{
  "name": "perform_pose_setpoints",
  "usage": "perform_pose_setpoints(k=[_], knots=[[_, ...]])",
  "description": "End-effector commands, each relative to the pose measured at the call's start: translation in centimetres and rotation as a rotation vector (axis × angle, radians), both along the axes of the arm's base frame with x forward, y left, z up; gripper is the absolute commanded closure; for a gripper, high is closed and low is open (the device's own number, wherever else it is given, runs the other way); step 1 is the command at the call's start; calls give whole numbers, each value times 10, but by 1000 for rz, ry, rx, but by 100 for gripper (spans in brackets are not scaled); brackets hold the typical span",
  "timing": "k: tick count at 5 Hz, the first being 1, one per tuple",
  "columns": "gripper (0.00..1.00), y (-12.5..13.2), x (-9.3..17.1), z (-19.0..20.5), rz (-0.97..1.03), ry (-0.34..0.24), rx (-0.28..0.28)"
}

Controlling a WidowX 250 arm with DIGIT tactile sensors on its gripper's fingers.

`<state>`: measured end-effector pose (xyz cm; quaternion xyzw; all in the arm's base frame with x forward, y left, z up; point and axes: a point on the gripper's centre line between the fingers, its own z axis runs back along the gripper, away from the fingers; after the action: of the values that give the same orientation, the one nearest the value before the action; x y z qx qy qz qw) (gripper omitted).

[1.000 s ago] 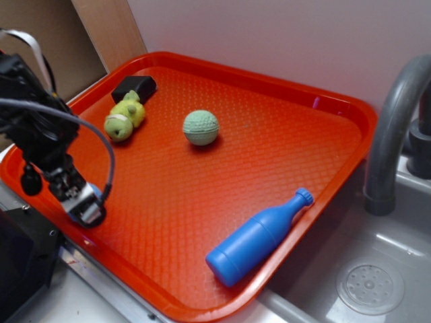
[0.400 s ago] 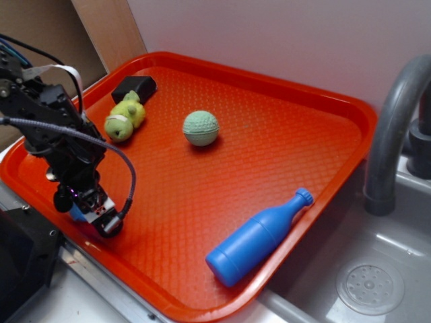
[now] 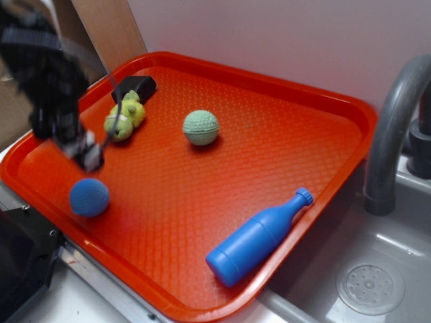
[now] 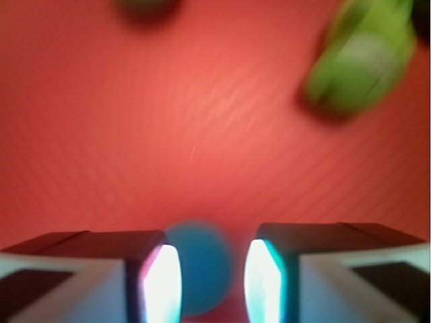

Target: Grab the blue ball.

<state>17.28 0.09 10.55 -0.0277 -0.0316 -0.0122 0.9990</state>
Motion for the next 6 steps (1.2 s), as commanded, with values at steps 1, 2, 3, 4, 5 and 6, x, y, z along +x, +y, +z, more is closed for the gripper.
perform_pose_setpoints(k=[1,2,3,4,5,6], knots=[[100,7,37,108,102,-92,100],[100,-5,27,139,58,-93,78],[0,-11,8,90,27,2,106],[0,-10,-19,43,-41,139,91],[0,-16,-39,-6,-84,185,109],[0,-31,-45,-31,-124,148,82]])
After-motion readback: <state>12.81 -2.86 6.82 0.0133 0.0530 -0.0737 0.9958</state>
